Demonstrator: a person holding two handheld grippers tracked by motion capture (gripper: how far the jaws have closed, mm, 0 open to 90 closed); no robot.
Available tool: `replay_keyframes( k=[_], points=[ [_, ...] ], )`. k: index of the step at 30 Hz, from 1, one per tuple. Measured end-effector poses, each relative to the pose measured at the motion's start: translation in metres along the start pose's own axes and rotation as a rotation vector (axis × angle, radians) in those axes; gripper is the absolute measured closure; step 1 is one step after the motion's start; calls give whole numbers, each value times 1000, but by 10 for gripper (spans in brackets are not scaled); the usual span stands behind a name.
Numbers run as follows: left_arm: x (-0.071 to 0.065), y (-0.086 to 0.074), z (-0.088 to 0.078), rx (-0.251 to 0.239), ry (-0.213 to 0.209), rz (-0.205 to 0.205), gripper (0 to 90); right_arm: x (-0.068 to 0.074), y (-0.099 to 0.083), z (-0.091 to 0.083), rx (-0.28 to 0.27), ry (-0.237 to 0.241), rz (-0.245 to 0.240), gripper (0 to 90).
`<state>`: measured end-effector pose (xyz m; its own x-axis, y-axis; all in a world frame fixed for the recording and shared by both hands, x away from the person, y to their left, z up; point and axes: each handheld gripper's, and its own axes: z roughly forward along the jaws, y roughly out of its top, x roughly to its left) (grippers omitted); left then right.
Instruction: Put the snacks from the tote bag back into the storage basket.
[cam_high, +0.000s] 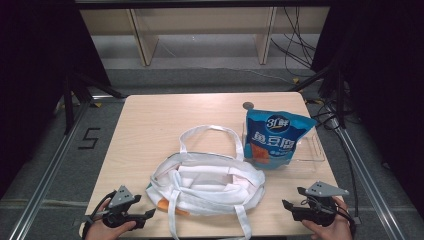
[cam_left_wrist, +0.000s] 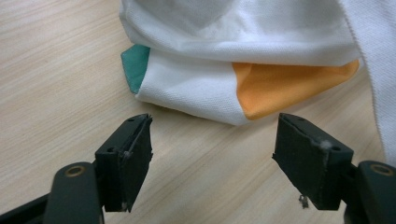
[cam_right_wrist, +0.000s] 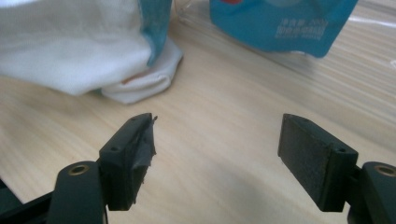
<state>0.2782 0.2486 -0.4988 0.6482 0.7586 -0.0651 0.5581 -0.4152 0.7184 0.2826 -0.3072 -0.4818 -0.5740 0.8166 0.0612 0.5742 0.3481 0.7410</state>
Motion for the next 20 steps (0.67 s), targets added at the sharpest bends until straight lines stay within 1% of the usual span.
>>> replay_keyframes(
  k=[1, 2, 3, 4, 5, 6, 7, 8, 9, 10, 11, 12, 14, 15, 16, 17, 18, 19, 20],
  points=[
    [0, 0, 0, 0, 0, 0, 269, 0, 0, 0, 0, 0, 0, 278],
    [0, 0, 0, 2, -2, 1, 269, 2, -4, -3, 12, -2, 13, 278],
    [0, 0, 1, 7, 0, 5, 269, 1, -6, -3, -1, 1, 3, 278],
    [1, 0, 0, 19, 2, 11, 269, 1, -8, -4, 4, 0, 12, 278],
    [1, 0, 0, 19, 2, 11, 269, 1, -9, -5, 3, 1, 7, 278],
    [0, 0, 1, 16, 2, 9, 269, 4, -11, -6, 10, -5, 38, 278],
    [0, -1, 1, 12, 2, 6, 269, 0, -11, -5, 5, -6, 8, 278],
    [0, -1, 1, 11, 4, 5, 269, 2, -12, -5, 9, -9, 28, 278],
    [0, -1, 1, 11, 4, 5, 269, 2, -12, -5, 9, -9, 28, 278],
    [0, 0, 1, 9, 9, 9, 269, -1, -12, -4, 13, -4, 7, 278],
    [0, 0, 1, 2, 15, -4, 269, -1, -12, -5, 12, -10, 4, 278],
    [-1, -1, 3, -11, 17, -27, 269, 0, -12, -5, 14, -13, 2, 278],
    [-1, -1, 3, -13, 10, -31, 269, 0, -11, -4, 20, -11, -7, 278],
    [0, -1, 2, -1, 3, -15, 269, 0, -11, -4, 24, -11, -8, 278],
    [0, -1, 2, -7, 5, -9, 269, 0, -11, -4, 24, -11, -8, 278],
    [1, -1, 2, -8, 7, -4, 269, 0, -11, -4, 32, -24, -7, 278],
    [1, -1, 2, -9, 7, -6, 269, 2, -12, -3, 40, -21, 21, 278],
    [1, -1, 2, -9, 7, -6, 269, 2, -12, -3, 40, -21, 21, 278],
    [0, -1, 2, -15, 7, -13, 269, -2, -12, -3, 40, -18, -11, 278]
  ],
)
